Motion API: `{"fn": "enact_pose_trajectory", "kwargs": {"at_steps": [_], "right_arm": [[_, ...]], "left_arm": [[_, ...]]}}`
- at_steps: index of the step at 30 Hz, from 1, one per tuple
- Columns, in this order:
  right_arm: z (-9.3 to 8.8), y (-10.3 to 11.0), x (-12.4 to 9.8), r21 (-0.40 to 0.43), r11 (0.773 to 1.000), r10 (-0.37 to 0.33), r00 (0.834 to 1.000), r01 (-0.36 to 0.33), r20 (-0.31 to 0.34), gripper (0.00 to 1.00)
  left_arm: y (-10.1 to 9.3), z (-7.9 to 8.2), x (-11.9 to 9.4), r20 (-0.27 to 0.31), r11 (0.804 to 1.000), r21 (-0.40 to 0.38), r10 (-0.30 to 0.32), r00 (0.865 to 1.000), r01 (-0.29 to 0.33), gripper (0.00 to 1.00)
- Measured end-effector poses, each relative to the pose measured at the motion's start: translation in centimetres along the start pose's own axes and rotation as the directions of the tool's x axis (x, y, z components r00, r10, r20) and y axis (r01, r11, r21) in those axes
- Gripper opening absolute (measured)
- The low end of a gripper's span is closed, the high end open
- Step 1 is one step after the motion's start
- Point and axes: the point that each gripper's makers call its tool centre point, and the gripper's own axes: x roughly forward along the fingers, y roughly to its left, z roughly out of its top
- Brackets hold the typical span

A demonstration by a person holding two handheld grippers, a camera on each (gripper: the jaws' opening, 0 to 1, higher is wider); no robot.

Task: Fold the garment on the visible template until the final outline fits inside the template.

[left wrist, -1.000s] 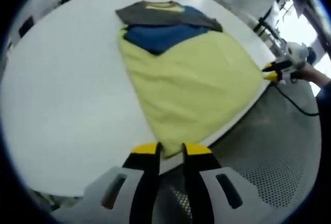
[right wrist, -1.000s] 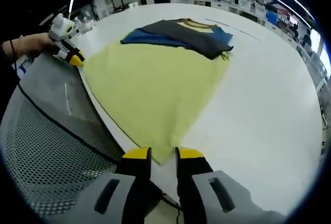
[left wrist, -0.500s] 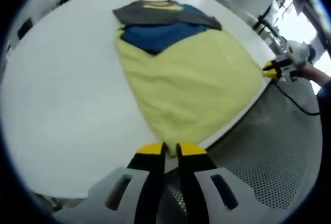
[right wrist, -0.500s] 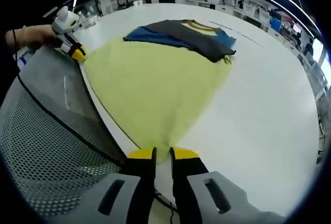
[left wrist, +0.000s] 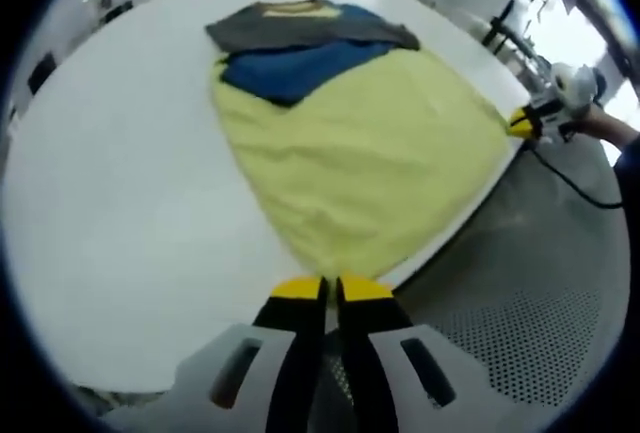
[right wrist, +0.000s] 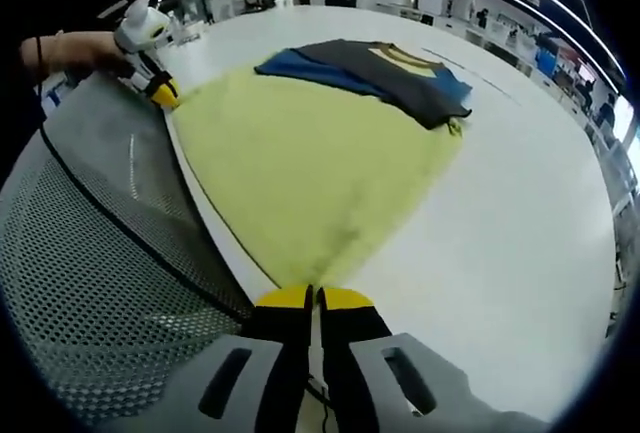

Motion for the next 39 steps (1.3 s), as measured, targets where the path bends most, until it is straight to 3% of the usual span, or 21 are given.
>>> {"fn": "enact_pose_trajectory", "kwargs": {"at_steps": [7, 13, 19, 27, 39], "right_arm": [[0.0, 0.0, 0.0, 0.007, 1.0, -0.003, 1.0, 0.003, 0.011, 0.03], [1.3, 0.2, -0.7, 0.03, 0.999, -0.017, 0.996, 0.014, 0.082, 0.03], [1.5, -0.2, -1.5, 0.023, 1.0, -0.023, 0.995, 0.021, 0.096, 0.03], [2.6, -0.7, -3.6, 0.112, 0.994, -0.042, 0.981, 0.021, 0.19, 0.03], [2.9, 0.1, -6.0, 0.076, 0.997, -0.021, 0.978, 0.005, 0.207, 0.03]], "left_arm": [[0.2, 0.2, 0.1, -0.013, 0.998, 0.058, -0.001, 1.0, 0.002, 0.0], [0.1, 0.2, -0.1, -0.002, 0.997, 0.067, 0.025, 1.0, -0.025, 0.0], [-0.2, 0.5, -1.0, 0.016, 0.999, 0.038, 0.014, 1.0, -0.015, 0.0], [-0.2, 1.1, -2.2, 0.062, 0.999, 0.04, 0.013, 0.998, -0.016, 0.0], [-1.1, 0.7, -4.2, 0.06, 0.999, 0.024, -0.029, 0.998, 0.028, 0.0]]}}
